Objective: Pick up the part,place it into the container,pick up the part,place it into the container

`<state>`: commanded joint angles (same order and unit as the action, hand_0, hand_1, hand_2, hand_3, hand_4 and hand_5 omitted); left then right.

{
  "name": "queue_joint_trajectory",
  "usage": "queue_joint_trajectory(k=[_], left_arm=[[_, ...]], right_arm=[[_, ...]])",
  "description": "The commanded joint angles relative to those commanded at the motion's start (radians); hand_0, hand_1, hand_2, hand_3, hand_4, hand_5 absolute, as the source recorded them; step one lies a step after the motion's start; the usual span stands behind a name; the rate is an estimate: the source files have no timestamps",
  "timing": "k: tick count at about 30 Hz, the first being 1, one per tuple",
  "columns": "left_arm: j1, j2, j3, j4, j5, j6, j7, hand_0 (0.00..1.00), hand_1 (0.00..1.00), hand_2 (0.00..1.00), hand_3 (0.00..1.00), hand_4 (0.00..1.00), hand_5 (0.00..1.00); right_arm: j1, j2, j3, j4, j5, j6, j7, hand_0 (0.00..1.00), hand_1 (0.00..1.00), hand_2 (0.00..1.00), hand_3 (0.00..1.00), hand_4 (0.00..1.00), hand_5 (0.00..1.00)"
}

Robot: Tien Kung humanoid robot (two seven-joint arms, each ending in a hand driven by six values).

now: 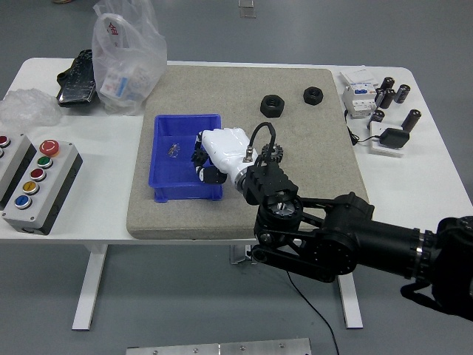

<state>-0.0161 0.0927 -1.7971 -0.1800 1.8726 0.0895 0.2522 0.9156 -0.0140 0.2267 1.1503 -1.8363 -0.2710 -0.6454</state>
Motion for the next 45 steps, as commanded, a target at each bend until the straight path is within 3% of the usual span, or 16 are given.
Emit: queue_joint_trajectory(k=[1, 12, 20, 29, 45], left_arm=[[0.000, 0.000, 0.000, 0.000, 0.000, 0.000, 0.000, 0.740, 0.646, 0.614, 0.743, 0.753, 0.604], [0.000, 0.000, -0.001, 0.000, 0.003, -0.001, -0.001, 0.740, 0.647, 0.614, 0.742, 0.753, 0.604], [0.003, -0.004, -0.001, 0.000, 0.002, -0.003, -0.006, 0.740, 0.647, 0.614, 0.743, 0.753, 0.604], [0.005, -0.008, -0.007, 0.000, 0.007, -0.001, -0.009, 0.740, 0.646, 0.614, 0.742, 0.754, 0.606], [0.005, -0.015, -0.002, 0.000, -0.005, -0.002, -0.015, 0.740, 0.646, 0.614, 0.742, 0.754, 0.607]], right_arm=[[0.000, 0.000, 0.001, 0.001, -0.004, 0.001, 0.000, 0.226, 0.429, 0.609, 0.708, 0.730, 0.411], [-0.010, -0.006, 0.024, 0.002, -0.031, -0.005, 0.000, 0.228, 0.434, 0.620, 0.709, 0.745, 0.419], [-0.083, -0.070, 0.187, 0.045, -0.139, -0.096, 0.000, 0.225, 0.430, 0.616, 0.701, 0.748, 0.437], [-0.172, -0.146, 0.397, 0.010, -0.173, -0.155, 0.000, 0.225, 0.426, 0.615, 0.697, 0.747, 0.439], [-0.234, -0.151, 0.458, -0.022, -0.158, -0.191, 0.000, 0.225, 0.425, 0.607, 0.694, 0.737, 0.424]])
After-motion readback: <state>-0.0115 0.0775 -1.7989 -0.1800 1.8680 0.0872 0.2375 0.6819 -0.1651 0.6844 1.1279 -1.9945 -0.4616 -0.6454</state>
